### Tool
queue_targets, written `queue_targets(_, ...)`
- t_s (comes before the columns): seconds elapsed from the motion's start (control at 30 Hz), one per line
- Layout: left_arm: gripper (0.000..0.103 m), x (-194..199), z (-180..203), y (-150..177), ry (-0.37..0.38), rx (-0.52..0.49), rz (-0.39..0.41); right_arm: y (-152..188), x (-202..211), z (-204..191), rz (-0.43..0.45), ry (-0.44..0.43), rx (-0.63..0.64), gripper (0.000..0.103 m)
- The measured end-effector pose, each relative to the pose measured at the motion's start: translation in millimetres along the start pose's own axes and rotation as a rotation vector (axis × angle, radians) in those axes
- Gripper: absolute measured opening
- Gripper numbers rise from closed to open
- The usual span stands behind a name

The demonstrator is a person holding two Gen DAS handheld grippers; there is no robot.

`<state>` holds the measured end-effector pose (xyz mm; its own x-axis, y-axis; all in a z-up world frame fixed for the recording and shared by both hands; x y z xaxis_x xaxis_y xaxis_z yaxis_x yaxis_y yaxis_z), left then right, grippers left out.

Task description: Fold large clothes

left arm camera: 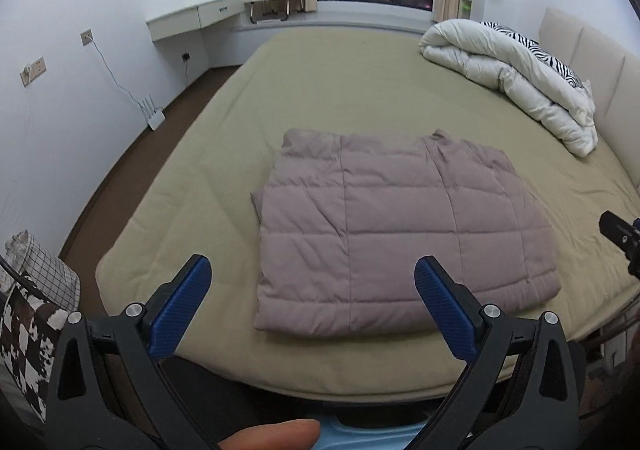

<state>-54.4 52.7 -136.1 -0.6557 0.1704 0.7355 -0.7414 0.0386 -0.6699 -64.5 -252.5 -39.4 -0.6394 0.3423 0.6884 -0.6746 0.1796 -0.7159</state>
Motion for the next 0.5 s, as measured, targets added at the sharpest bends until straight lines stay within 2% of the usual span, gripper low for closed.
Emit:
queue_targets(0.2,0.103,-26.5,-2.3,12.6,0.009,0.015,-0.064,27.3,-9.0,-16.5,-0.078,0.002,0.051,0.103)
queue_targets(0.5,0.103,-30.2,-9.6,6.5,0.006,0.022,-0.06,27.0,5.8,-23.3,-0.055,-0.007,0.055,0.103)
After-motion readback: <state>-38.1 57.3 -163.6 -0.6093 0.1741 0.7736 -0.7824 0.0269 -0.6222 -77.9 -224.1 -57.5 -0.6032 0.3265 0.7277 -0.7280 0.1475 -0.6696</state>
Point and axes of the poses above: each gripper's, at about its wrist camera, not at the fingertips, and x roughly against the way its jaws point, z to its right, y to its underside, the point moved 2 cm from there along -x, roughly the way its jaws point, and after that the axes turned 10 degrees about y, right-handed, at the moved point
